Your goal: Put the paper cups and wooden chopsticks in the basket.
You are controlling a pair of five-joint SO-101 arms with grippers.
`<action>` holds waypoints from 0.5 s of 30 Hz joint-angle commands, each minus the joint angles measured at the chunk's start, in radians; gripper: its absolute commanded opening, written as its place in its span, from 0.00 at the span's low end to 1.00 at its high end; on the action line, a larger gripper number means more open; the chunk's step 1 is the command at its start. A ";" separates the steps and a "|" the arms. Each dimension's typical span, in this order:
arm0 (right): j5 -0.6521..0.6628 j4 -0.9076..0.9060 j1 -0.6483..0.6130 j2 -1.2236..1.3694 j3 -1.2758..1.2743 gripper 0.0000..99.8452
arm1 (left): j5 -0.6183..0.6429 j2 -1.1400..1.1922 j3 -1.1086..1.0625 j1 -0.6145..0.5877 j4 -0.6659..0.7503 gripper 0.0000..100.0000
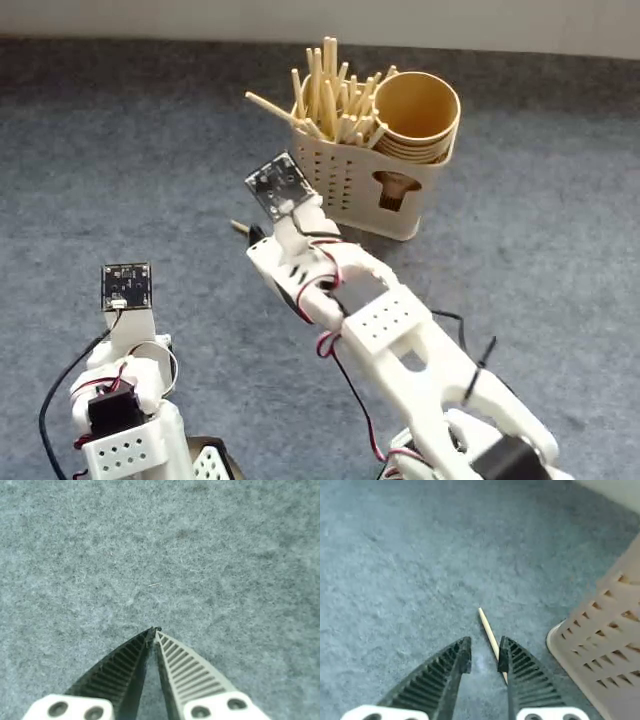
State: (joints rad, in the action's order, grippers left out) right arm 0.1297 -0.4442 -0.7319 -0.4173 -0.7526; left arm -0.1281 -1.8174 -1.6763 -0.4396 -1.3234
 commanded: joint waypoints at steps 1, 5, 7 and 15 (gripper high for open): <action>0.017 -0.053 -0.012 0.108 0.128 0.11 | -0.003 -0.016 -0.019 0.021 -0.005 0.01; 0.018 -0.145 -0.010 0.246 0.242 0.11 | -0.003 -0.016 -0.019 0.021 -0.005 0.01; 0.018 -0.194 -0.010 0.302 0.308 0.11 | -0.003 -0.016 -0.019 0.022 -0.005 0.01; 0.020 -0.337 0.053 0.489 0.507 0.11 | -0.003 -0.016 -0.019 0.022 -0.005 0.01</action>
State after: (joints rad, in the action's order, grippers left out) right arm 0.1373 -0.7511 -0.7227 0.0552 -0.3445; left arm -0.1281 -1.8174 -1.6763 -0.4396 -1.3234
